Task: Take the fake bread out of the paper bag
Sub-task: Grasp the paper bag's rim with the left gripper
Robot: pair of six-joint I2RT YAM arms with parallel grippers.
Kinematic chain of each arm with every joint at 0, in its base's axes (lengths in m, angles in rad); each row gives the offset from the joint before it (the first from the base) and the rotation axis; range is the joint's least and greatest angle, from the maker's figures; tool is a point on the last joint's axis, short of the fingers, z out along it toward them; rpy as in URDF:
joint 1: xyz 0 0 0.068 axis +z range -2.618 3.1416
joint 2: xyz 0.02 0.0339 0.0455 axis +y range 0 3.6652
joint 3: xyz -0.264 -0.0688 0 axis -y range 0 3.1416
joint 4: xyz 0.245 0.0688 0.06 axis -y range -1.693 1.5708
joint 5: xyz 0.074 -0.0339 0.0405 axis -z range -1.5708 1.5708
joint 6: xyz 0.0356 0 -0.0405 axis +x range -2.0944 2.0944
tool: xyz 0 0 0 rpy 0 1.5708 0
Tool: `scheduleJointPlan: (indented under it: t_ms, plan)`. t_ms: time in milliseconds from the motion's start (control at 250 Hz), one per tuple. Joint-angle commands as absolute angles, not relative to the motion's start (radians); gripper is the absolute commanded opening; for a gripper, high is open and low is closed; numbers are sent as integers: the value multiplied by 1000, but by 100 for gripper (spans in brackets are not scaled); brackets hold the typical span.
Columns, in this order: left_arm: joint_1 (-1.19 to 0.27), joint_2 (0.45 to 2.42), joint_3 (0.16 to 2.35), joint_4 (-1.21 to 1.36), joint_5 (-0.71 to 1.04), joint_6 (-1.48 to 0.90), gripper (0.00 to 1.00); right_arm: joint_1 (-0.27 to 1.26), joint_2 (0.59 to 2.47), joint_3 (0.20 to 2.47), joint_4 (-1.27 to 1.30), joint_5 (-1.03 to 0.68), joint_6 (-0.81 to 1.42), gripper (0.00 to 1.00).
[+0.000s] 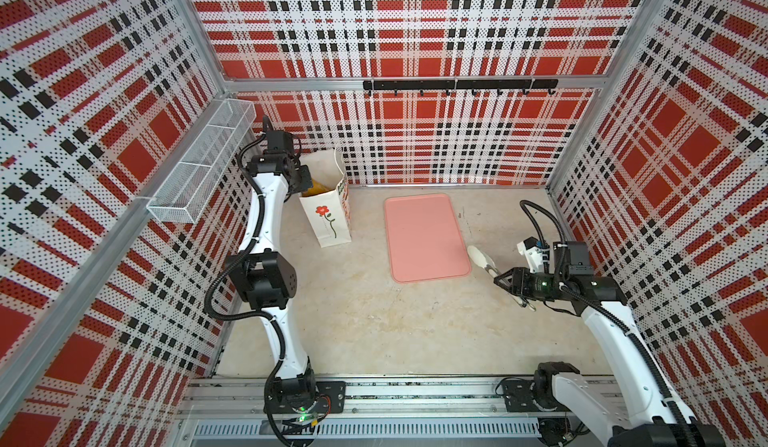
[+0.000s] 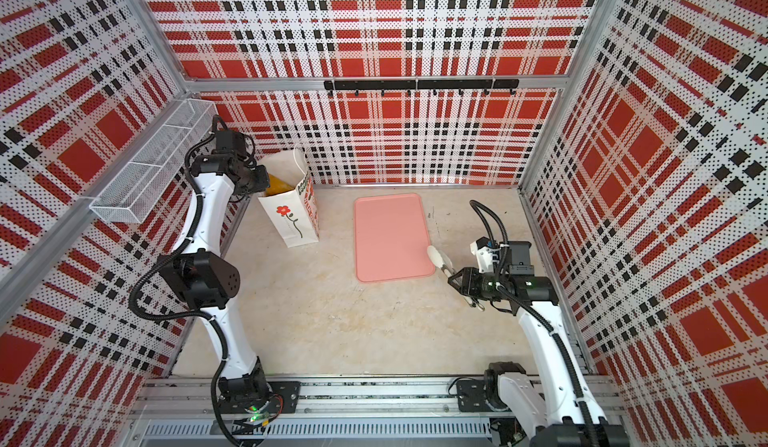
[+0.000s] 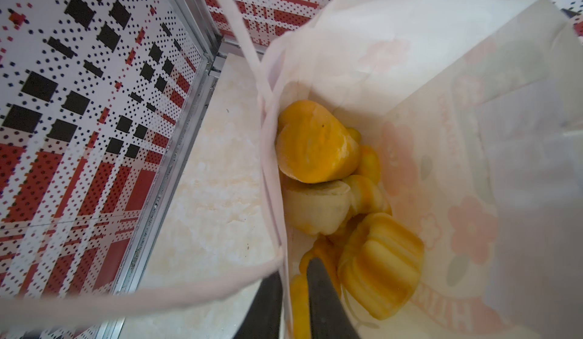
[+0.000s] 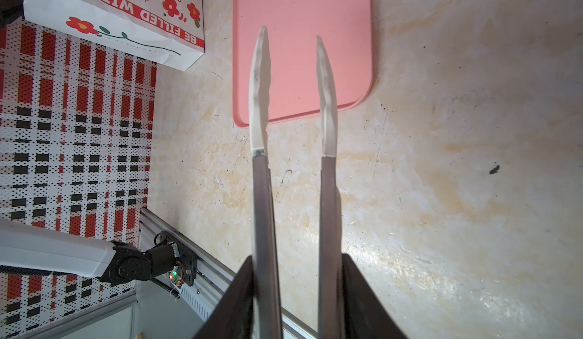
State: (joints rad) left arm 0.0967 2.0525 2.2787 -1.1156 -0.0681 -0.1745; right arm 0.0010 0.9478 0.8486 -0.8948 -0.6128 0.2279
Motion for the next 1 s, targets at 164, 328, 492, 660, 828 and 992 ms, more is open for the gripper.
scheduleJointPlan:
  t_ms: [164,328,492,660,828,992]
  plan:
    - [110,2042,2293,-1152,-111,-181,16,8,946,846,-880,-624,201,41]
    - [119,2044,2284,-1152,-117,-188,15,8,950,846,-880,-621,201,41]
    - [120,2056,2282,-1153,-104,-192,15,9,948,846,-880,-621,201,41]
    - [121,2069,2278,-1157,-95,-194,16,8,950,845,-880,-618,201,41]
    - [120,2077,2274,-1160,-88,-195,18,9,950,845,-880,-619,201,41]
    - [121,2083,2278,-1161,-92,-197,18,9,950,844,-879,-617,201,41]
